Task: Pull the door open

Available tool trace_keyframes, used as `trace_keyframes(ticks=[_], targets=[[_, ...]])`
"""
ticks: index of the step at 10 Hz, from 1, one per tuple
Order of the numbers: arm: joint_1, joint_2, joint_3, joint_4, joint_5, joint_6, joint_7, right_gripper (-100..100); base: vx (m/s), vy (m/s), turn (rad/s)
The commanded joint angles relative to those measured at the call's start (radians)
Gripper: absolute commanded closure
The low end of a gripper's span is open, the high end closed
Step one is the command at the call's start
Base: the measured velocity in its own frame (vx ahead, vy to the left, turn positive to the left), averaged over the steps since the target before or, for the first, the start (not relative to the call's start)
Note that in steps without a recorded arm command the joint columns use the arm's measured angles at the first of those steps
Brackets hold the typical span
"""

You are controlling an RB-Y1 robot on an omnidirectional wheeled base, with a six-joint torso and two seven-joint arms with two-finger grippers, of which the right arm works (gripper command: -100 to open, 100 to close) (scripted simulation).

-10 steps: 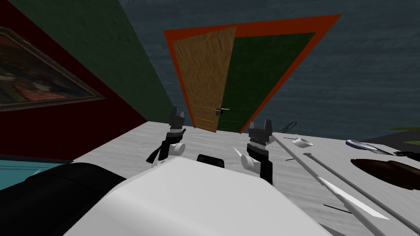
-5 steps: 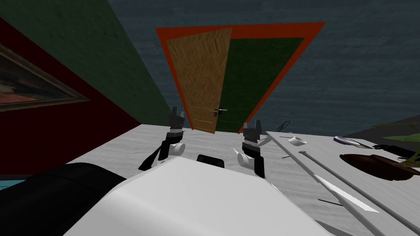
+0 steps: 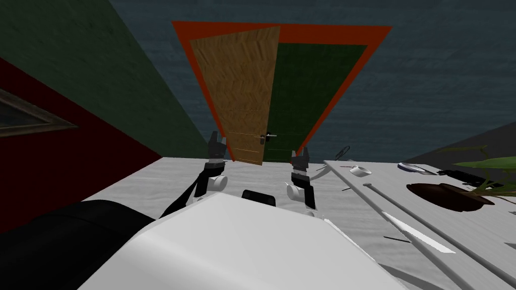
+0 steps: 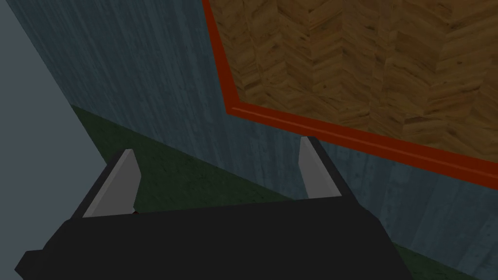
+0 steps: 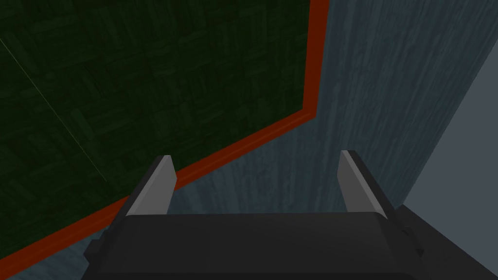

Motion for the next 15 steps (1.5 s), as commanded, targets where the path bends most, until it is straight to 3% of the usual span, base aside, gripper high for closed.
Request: trace_keyframes(ticks=[1,15], targets=[[-0.021,-0.007,0.017,0.044,-0.01,-0.001,0.006,-100,0.106,0.007,-0.12],[-0.228,-0.021,0.189,0.402,-0.092,0.04,0.078,-100,0.098,0.018,-0.121]])
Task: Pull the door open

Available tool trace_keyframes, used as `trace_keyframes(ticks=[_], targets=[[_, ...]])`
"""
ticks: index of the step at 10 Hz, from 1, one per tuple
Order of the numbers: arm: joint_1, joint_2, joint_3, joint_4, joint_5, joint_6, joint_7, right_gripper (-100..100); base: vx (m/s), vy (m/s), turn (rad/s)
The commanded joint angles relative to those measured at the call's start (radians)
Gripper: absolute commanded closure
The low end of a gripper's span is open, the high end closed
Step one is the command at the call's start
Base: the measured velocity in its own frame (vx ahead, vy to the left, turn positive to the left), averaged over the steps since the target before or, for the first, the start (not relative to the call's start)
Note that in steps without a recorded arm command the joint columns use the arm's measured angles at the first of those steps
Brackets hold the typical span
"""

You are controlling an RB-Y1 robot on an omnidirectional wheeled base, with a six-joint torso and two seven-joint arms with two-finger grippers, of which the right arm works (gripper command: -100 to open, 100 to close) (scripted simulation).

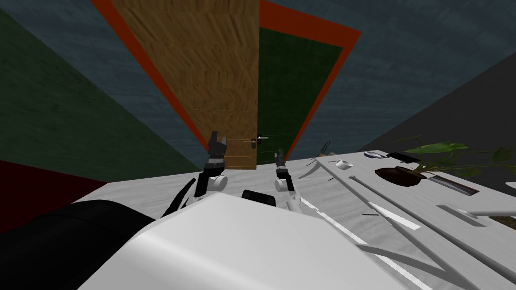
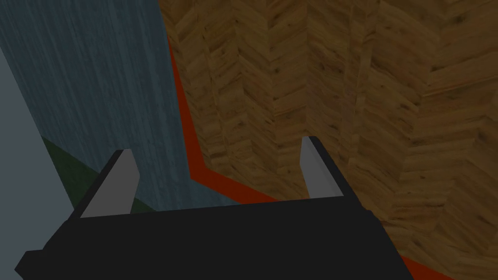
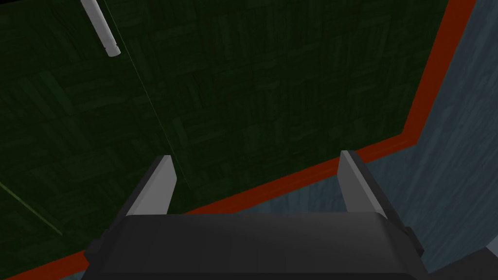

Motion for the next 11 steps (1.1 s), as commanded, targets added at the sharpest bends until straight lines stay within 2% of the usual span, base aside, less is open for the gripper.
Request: trace_keyframes(ticks=[1,7,8,11], targets=[[-0.018,0.001,0.024,0.039,-0.008,0.003,0.01,-100,0.099,0.02,-0.122],[-0.106,0.008,0.098,0.188,-0.042,0.021,0.041,-100,0.091,0.026,-0.116],[-0.106,0.008,0.098,0.188,-0.042,0.021,0.041,-100,0.069,0.021,-0.029],[-0.148,0.015,0.135,0.258,-0.058,0.029,0.055,-100,0.081,0.02,-0.101]])
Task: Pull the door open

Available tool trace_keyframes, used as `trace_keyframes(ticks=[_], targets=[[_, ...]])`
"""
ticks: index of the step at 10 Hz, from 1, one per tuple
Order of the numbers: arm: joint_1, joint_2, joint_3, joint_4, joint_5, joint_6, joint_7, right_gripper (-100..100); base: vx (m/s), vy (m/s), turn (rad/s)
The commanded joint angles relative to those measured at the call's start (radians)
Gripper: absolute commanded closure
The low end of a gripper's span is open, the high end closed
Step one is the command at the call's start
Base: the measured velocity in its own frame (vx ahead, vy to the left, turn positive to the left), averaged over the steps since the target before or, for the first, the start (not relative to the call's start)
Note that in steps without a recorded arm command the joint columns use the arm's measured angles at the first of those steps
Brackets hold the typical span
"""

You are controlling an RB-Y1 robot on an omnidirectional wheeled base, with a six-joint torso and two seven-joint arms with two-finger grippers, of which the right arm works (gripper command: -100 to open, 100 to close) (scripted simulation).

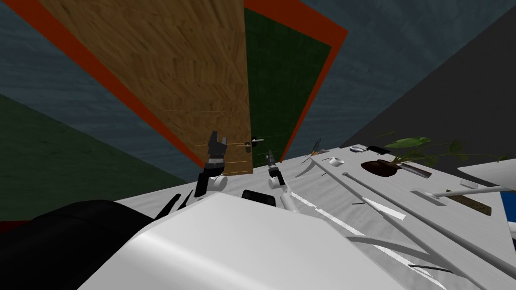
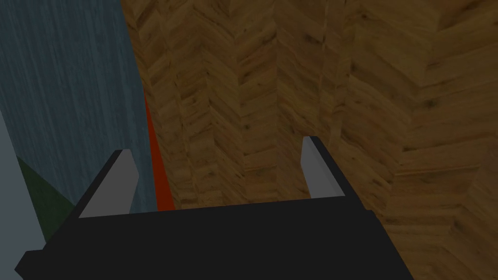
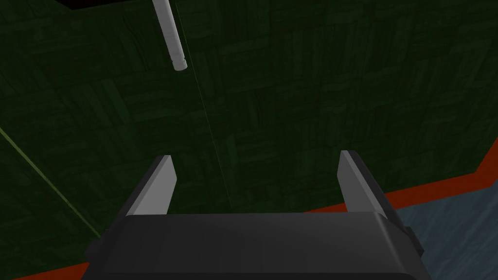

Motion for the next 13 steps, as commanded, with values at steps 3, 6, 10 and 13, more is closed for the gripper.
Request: trace_keyframes(ticks=[3,6,10,13], targets=[[-0.043,0.008,0.045,0.082,-0.018,0.004,0.016,-100,0.102,0.019,-0.1],[-0.069,0.014,0.068,0.124,-0.027,0.009,0.024,-100,0.071,0.026,-0.064],[-0.114,0.029,0.109,0.198,-0.044,0.018,0.04,-100,0.086,0.026,-0.084],[-0.145,0.042,0.138,0.247,-0.054,0.025,0.05,-100,0.102,0.03,-0.08]])
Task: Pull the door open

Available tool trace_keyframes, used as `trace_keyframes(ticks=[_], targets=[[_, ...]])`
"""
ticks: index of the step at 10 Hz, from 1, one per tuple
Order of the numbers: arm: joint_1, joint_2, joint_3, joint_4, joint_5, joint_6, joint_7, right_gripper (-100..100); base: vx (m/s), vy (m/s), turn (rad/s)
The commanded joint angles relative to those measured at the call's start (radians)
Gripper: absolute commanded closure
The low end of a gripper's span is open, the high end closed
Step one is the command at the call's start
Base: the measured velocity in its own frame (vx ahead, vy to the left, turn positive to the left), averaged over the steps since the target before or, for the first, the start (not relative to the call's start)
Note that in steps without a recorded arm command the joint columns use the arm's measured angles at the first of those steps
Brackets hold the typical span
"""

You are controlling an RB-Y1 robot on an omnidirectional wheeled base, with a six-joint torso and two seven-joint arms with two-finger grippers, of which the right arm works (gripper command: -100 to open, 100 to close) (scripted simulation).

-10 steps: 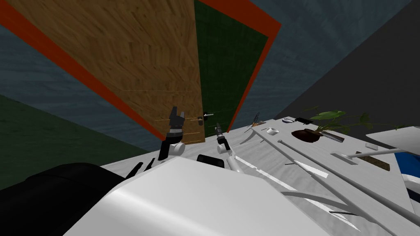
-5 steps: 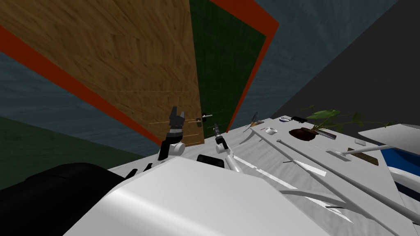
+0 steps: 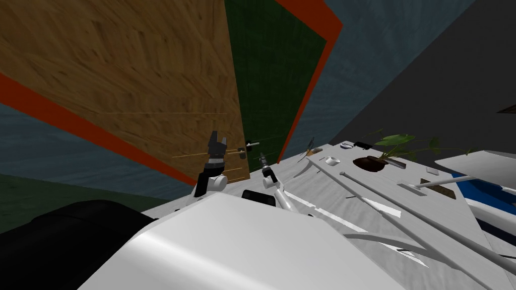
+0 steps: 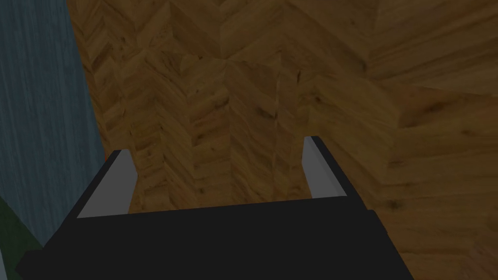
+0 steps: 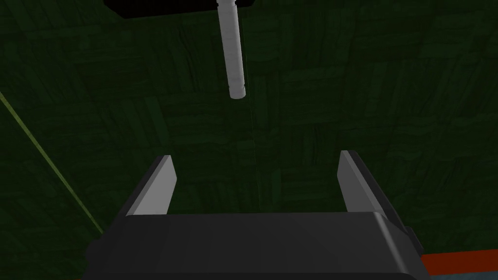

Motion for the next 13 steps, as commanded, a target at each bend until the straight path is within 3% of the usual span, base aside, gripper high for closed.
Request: trace_keyframes(ticks=[1,2,6,8,9,10,11,13], targets=[[-0.026,0.012,0.023,0.039,-0.008,0.006,0.008,-100,0.129,0.027,-0.092],[-0.043,0.022,0.039,0.065,-0.014,0.009,0.013,-100,0.181,0.042,-0.126],[-0.063,0.035,0.06,0.094,-0.02,0.013,0.019,-100,0.092,0.029,-0.029],[-0.085,0.055,0.086,0.123,-0.026,0.018,0.026,-100,0.126,0.049,-0.044],[-0.079,0.04,0.081,0.115,-0.025,0.013,0.017,-100,0.078,0.047,-0.009],[-0.072,0.007,0.052,0.124,-0.036,0.008,0.01,-100,-0.095,-0.033,0.16],[-0.07,-0.002,0.043,0.126,-0.038,0.006,0.008,-100,-0.156,-0.056,0.155],[-0.057,-0.049,-0.003,0.138,-0.054,-0.001,-0.003,-100,-0.191,-0.022,0.211]])
